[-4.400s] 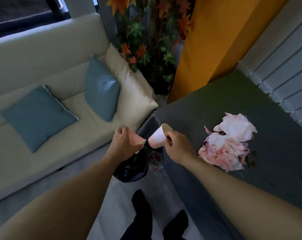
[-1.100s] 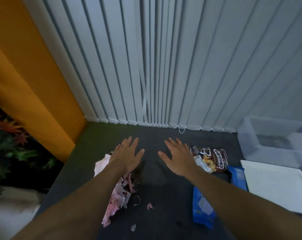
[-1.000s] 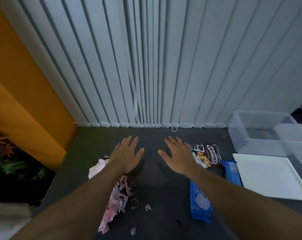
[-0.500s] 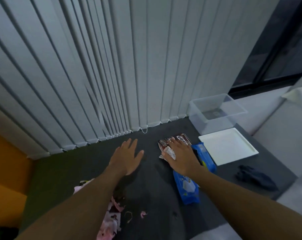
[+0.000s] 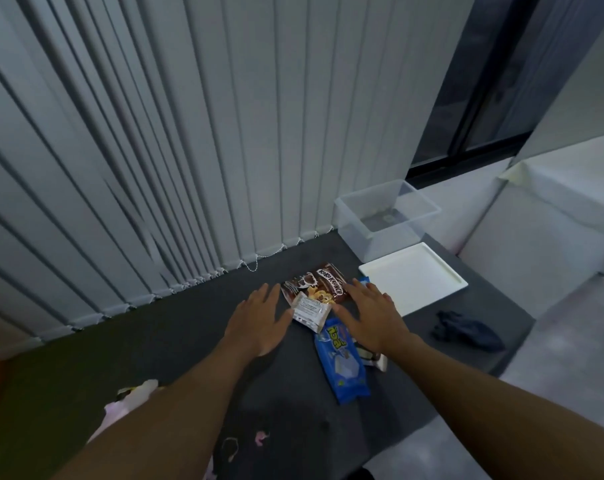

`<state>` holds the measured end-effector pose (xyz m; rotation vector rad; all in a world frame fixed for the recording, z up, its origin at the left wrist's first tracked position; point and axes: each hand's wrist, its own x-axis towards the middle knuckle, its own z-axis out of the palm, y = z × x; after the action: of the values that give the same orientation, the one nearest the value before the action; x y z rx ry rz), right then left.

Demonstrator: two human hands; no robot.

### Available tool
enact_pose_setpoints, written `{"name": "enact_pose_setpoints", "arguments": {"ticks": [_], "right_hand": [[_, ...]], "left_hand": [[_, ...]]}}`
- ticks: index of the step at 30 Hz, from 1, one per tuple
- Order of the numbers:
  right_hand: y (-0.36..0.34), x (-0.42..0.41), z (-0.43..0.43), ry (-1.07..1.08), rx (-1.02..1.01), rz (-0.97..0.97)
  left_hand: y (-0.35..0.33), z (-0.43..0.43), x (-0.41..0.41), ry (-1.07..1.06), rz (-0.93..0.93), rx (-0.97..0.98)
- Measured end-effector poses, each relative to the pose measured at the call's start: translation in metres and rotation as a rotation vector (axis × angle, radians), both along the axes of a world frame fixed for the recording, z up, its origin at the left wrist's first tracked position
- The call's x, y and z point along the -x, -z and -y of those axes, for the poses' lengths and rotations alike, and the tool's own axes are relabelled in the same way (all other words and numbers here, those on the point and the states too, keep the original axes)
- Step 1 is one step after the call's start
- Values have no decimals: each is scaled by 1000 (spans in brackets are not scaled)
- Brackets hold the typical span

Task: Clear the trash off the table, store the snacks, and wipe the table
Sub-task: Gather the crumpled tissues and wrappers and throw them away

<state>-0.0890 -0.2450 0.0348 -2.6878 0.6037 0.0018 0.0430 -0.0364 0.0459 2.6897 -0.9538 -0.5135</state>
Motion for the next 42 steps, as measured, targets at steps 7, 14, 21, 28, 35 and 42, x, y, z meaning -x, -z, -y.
{"name": "enact_pose_setpoints", "arguments": {"ticks": [7,14,21,28,35,42], "right_hand": [[7,-8,53,-27,-51,-11],[35,-18,103,-83,-91,-84],[58,-29,130,-157,-78,-136],[86,-33,133,-236,-123,-275],[105,-36,136,-286,-52,-327],[106,-40,139,-273,-98,-339]], "left_hand": [[2,50,2,-44,-21,-6],[19,102,13,-105,-78,6],[49,125,27,-237,-150,-27],[85,130,52,-310,-313,-53],[108,129,60,-324,-393,-70],[113,130,54,-316,-410,-73]]}}
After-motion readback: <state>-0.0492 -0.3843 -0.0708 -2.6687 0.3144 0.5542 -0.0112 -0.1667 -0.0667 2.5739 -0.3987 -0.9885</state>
